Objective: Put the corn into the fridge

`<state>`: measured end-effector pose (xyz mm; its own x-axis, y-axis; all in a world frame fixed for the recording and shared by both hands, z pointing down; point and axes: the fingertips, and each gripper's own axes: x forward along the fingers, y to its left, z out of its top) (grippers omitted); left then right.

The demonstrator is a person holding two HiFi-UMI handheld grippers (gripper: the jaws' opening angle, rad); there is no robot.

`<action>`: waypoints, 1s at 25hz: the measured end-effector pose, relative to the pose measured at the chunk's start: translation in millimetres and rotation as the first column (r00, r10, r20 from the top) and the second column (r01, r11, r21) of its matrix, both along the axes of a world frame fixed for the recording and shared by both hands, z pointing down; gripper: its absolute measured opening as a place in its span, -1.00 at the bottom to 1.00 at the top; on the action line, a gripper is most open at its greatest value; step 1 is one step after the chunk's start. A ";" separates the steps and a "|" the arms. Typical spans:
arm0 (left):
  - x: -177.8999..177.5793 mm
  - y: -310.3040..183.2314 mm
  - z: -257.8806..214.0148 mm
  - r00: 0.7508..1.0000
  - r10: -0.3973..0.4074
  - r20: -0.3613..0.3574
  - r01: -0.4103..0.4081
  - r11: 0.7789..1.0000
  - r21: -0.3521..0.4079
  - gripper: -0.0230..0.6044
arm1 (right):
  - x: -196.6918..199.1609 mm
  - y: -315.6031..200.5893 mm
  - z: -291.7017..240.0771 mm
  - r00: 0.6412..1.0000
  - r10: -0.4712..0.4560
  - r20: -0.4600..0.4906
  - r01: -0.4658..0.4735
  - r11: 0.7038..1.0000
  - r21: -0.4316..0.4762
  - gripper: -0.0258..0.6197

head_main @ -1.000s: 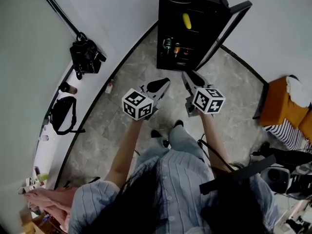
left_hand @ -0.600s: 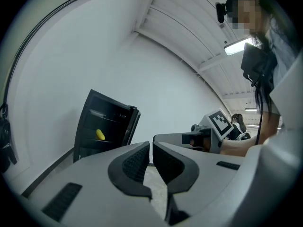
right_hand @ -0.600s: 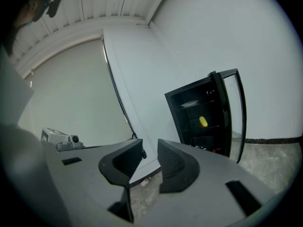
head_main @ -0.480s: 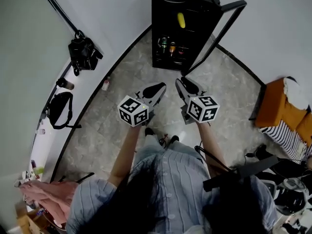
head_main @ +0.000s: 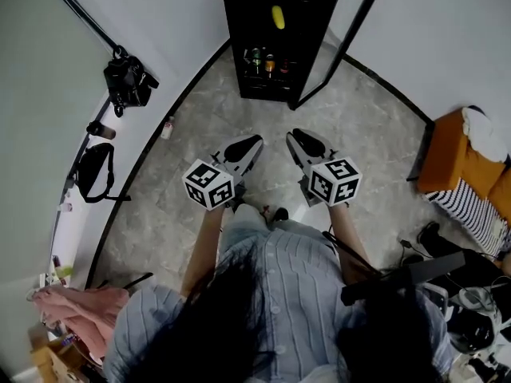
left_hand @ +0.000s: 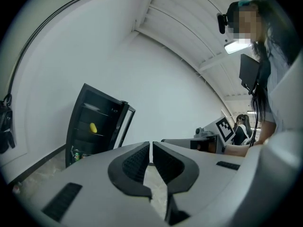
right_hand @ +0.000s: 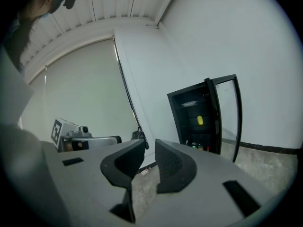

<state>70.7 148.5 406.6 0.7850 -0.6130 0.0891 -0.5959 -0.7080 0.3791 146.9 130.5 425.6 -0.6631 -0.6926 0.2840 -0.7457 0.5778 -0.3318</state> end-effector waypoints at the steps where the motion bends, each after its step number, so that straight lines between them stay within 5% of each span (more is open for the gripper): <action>1: 3.3 3.3 -1.2 1.000 -0.009 -0.002 0.009 1.000 0.003 -0.89 | 6.1 4.9 -0.3 1.000 -0.001 0.003 0.001 1.000 0.001 -0.69; 25: 26.0 101.9 -0.6 0.994 -0.113 0.001 0.113 0.993 0.039 -0.89 | 14.8 107.9 5.2 0.992 -0.121 0.044 0.120 0.992 0.025 -0.77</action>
